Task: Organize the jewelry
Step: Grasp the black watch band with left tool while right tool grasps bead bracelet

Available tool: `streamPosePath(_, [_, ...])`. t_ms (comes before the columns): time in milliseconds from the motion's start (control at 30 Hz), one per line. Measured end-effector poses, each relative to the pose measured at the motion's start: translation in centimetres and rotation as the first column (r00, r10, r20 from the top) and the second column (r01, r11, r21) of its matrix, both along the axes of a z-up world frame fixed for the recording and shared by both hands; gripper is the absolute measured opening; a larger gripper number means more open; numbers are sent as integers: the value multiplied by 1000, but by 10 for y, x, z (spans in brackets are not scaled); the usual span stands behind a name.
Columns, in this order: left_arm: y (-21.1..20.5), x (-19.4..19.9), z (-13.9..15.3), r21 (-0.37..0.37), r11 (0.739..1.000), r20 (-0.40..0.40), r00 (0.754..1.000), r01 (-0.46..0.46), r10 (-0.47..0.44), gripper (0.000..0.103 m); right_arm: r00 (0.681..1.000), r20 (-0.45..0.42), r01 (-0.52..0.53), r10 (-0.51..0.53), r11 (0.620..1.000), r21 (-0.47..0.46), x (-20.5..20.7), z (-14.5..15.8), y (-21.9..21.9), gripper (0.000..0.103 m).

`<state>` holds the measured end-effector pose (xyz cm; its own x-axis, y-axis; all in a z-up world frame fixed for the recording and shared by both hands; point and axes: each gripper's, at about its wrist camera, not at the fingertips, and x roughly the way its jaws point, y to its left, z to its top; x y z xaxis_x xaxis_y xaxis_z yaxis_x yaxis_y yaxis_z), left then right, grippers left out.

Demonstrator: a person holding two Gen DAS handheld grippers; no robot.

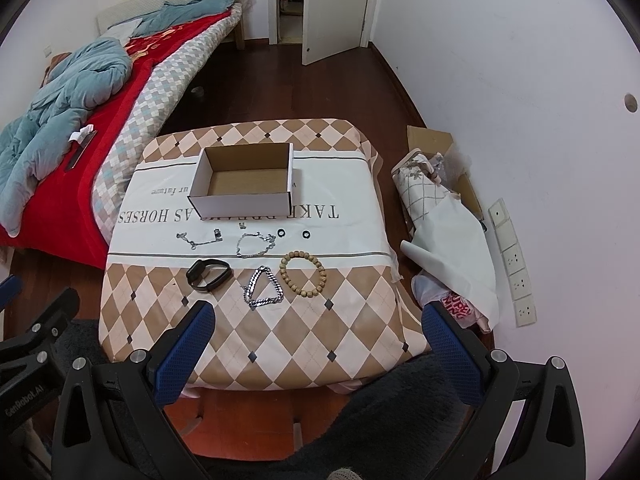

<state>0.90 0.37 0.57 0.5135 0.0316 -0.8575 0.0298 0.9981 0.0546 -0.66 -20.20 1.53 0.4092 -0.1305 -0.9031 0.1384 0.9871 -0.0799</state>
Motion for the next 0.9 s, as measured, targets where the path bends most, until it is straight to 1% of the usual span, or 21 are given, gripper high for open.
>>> streamPosePath(100, [6, 12, -13, 31, 999, 0, 1000, -20, 20, 103, 1000, -10, 20, -20, 1000, 9, 6, -11, -4, 103])
streamPosePath(133, [8, 17, -19, 44, 999, -3, 1000, -26, 26, 103, 999, -18, 38, -38, 999, 13, 11, -22, -7, 103])
streamPosePath(167, [9, 24, -26, 59, 998, -5, 999, -33, 34, 103, 999, -21, 45, -45, 999, 15, 13, -24, -9, 103])
streamPosePath(267, [12, 38, -43, 95, 995, -14, 999, -42, 44, 103, 995, -37, 92, -91, 995, 33, 26, -53, -21, 103])
streamPosePath(300, [12, 46, -53, 113, 992, -21, 999, -48, 51, 103, 993, -44, 108, -106, 994, 32, 31, -62, -24, 103])
streamPosePath(367, [12, 55, -64, 127, 991, -34, 998, -50, 54, 103, 989, -61, 133, -131, 991, 29, 40, -77, -29, 103])
streamPosePath(400, [12, 64, -73, 137, 989, -47, 997, -52, 59, 103, 987, -69, 144, -142, 989, 27, 45, -86, -32, 103])
streamPosePath(633, [9, 104, -115, 170, 985, -108, 992, -40, 59, 103, 974, -138, 183, -180, 983, 13, 79, -143, -51, 103])
streamPosePath(900, [9, 135, -165, 186, 982, -196, 979, -16, 53, 103, 960, -208, 193, -189, 981, -3, 107, -194, -55, 103])
